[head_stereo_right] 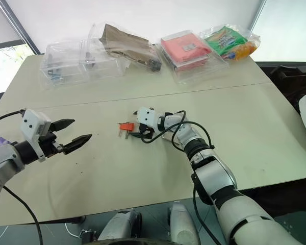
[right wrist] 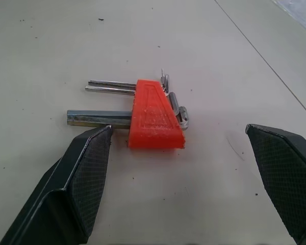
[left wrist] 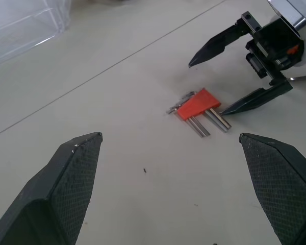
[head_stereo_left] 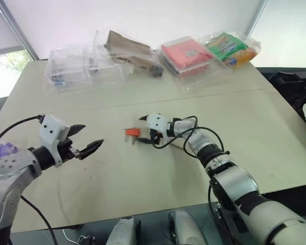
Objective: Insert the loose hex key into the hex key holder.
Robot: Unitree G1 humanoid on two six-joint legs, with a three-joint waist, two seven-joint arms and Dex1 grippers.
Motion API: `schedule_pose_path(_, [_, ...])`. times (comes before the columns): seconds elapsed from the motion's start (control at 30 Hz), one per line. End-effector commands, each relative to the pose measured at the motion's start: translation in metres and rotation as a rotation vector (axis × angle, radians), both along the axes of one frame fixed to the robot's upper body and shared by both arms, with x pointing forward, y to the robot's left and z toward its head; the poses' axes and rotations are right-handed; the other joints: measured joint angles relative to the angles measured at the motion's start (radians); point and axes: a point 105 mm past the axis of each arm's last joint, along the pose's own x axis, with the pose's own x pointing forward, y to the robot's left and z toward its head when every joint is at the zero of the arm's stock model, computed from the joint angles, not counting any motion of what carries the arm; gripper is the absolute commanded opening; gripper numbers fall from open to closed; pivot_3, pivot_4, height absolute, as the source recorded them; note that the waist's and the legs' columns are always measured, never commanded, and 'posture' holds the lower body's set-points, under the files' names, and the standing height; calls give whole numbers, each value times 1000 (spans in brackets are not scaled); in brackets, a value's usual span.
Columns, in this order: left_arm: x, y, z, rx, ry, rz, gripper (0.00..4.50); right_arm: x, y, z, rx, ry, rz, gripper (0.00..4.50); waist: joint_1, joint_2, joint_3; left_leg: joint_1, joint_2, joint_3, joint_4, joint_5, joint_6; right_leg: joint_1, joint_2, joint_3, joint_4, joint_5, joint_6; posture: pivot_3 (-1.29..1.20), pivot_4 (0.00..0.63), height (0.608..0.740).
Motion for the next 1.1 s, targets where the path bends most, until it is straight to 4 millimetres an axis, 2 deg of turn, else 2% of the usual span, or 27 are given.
schedule_pose_path(0.03, [-1, -4, 12, -2, -51, -7, 4500, -5, -8, -20, -38, 79, -20, 4348, 2, 0, 0, 0, 0, 0, 0, 0, 0, 0, 0, 0, 0, 0, 0, 0, 150, 740])
schedule_pose_path(0.17, [0, -6, 12, -7, -54, -6, 4500, -5, -9, -25, -47, 114, -28, 4348, 4, 0, -1, 0, 0, 0, 0, 0, 0, 0, 0, 0, 0, 0, 0, 0, 150, 740])
schedule_pose_path(0.2, [0, -6, 12, -8, -55, -6, 4500, -6, -9, -27, -48, 126, -29, 4117, 5, 0, -1, 0, 0, 0, 0, 0, 0, 0, 0, 0, 0, 0, 0, 0, 150, 740])
schedule_pose_path(0.27, [1, -6, 12, -9, -59, 0, 4500, -7, -10, -28, -62, 136, -18, 3444, 7, 0, -1, 0, 0, 0, 0, 0, 0, 1, 0, 0, 0, 0, 0, 0, 150, 740])
schedule_pose_path(0.37, [1, -5, 13, -12, -65, 7, 4500, -7, -9, -29, -76, 139, -10, 1889, 10, 0, -1, 2, 0, 0, 0, 0, 0, 2, 0, 0, 0, 0, 0, 0, 150, 740])
schedule_pose_path(0.43, [1, -4, 13, -14, -69, 14, 4500, -6, -7, -28, -72, 149, -11, 1031, 12, 0, -1, 4, 0, 0, 0, 0, 0, 4, 0, 0, 0, 0, 0, 0, 150, 740])
schedule_pose_path(0.6, [0, -5, 11, -19, -67, 19, 4500, -4, -8, -26, -72, 130, -17, 1030, 13, 0, -1, 10, 0, 0, 0, -3, 5, 10, 0, 0, 0, 0, 0, 0, 150, 740])
schedule_pose_path(0.7, [-3, -5, 9, -35, -41, -7, 4500, -2, -12, -10, -39, -16, -6, 1030, 15, 0, -1, 10, 0, 0, 0, -3, 5, 10, 0, 0, 0, 0, 0, 0, 150, 740])
schedule_pose_path(0.77, [-4, -5, 12, -47, -33, -23, 4500, 0, -14, 9, 0, -161, -11, 1030, 18, 0, -1, 10, -1, -1, 0, -3, 5, 9, 0, 0, 0, 0, 0, 0, 150, 740])
schedule_pose_path(0.83, [-2, -7, 19, -87, -13, -56, 4500, 1, -20, 42, 54, -388, -22, 1030, 22, 0, -1, 7, -1, -1, 0, -2, 4, 7, 0, 0, 0, 0, 0, 0, 150, 740])
schedule_pose_path(0.87, [-1, -7, 21, -102, -3, -69, 4500, 0, -22, 52, 69, -456, -26, 1030, 24, 0, -1, 5, -1, -1, 1, -2, 3, 6, 0, 0, 0, 0, 0, 0, 150, 740])
schedule_pose_path(0.97, [3, -13, 33, -161, 21, -143, 4500, -15, -31, 91, 131, -725, -6, 1030, 18, 0, -1, -2, -1, -1, 3, 1, -1, 0, 0, -1, 1, 0, 0, 0, 150, 740])
schedule_pose_path(1.1, [17, -22, 49, -208, 16, -211, 4500, -32, -39, 118, 91, -978, 66, 1030, 12, 0, -1, -1, -1, 0, 1, 1, -1, -2, 0, -1, 1, 0, 0, 0, 150, 740])
